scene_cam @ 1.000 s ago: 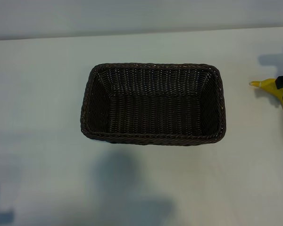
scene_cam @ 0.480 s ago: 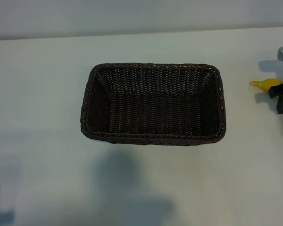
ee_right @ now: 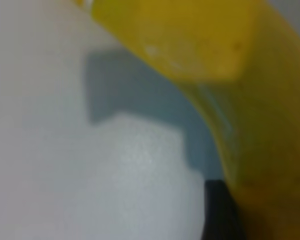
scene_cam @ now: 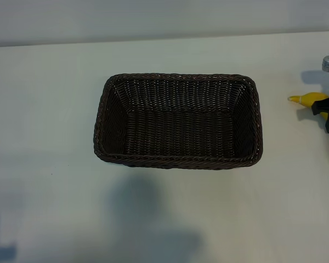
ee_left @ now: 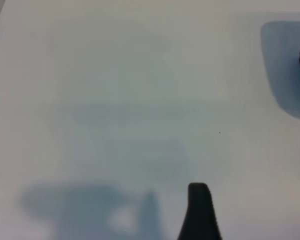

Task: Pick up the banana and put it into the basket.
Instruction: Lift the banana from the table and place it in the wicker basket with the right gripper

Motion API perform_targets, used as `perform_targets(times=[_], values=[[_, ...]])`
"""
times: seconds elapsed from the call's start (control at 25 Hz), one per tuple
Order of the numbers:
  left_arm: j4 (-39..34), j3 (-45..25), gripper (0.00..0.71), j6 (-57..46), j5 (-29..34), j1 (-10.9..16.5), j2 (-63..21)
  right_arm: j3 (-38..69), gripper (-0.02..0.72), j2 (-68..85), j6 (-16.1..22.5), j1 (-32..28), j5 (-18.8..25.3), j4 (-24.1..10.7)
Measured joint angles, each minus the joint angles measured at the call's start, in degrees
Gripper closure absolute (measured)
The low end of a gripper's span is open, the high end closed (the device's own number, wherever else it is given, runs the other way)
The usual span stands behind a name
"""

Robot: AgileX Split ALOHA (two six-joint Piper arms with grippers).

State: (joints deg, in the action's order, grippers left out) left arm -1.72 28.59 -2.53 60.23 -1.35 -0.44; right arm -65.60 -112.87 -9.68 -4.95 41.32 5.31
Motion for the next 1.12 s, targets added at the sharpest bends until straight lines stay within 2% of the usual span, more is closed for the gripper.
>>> perform_targets(times=[0.16, 0.28, 0.68, 0.96, 1.12], values=[[0.0, 0.0, 0.151, 0.0, 0.0, 0.0, 0.0, 0.0, 0.282, 0.3, 0.3, 0.0, 0.8, 0.0], [0.0, 0.0, 0.151, 0.0, 0.0, 0.0, 0.0, -1.0, 0.282, 2.3, 0.4, 0.0, 3.4, -0.1], [0.0, 0.0, 0.151, 0.2, 0.0, 0.0, 0.0, -13.6, 0.282, 9.7, 0.5, 0.1, 20.6, 0.1], [0.0, 0.0, 0.151, 0.2, 0.0, 0.0, 0.0, -15.4, 0.282, 9.8, 0.8, 2.6, 23.1, 2.3], [0.0, 0.0, 0.151, 0.2, 0.0, 0.0, 0.0, -16.2, 0.282, 9.7, 2.1, 7.3, 23.4, 2.8]])
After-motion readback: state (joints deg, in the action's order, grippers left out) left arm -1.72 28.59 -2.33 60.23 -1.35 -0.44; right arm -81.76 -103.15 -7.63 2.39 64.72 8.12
